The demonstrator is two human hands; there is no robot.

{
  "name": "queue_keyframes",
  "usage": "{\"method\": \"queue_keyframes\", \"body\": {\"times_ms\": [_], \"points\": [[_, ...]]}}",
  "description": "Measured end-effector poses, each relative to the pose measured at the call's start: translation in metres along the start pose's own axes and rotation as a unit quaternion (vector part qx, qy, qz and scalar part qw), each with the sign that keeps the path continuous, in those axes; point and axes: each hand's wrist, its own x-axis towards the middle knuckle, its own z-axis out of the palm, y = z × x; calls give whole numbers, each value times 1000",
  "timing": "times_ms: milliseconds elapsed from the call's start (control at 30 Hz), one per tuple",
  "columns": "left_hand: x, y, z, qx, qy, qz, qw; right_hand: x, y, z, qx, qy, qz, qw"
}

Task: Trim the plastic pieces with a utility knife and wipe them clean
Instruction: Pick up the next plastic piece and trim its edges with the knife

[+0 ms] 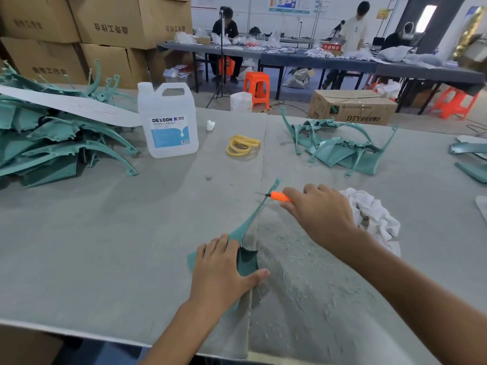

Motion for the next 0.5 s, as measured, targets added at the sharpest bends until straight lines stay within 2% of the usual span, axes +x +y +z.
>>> {"method": "queue_keyframes", "body": {"times_ms": [67, 133, 233, 333, 433, 500], "points": [[0, 0, -1, 3, -10, 2, 1000, -15, -4, 12, 117, -12, 53, 992], [0, 0, -2, 2, -27, -1, 1000, -34, -6, 28, 227, -9, 99, 969], [-5, -2, -5, -5, -34, 6, 999, -65, -9, 54, 327, -13, 162, 931], [-5, -6, -11, -31, -16, -1, 999, -86, -4, 71, 360, 20, 232, 903], [16, -3, -15, -121, 32, -18, 992, -93, -6, 75, 344, 71, 260, 899], [37, 3, -15, -187, 32, -18, 982, -92, -9, 74, 339, 86, 263, 899]]}}
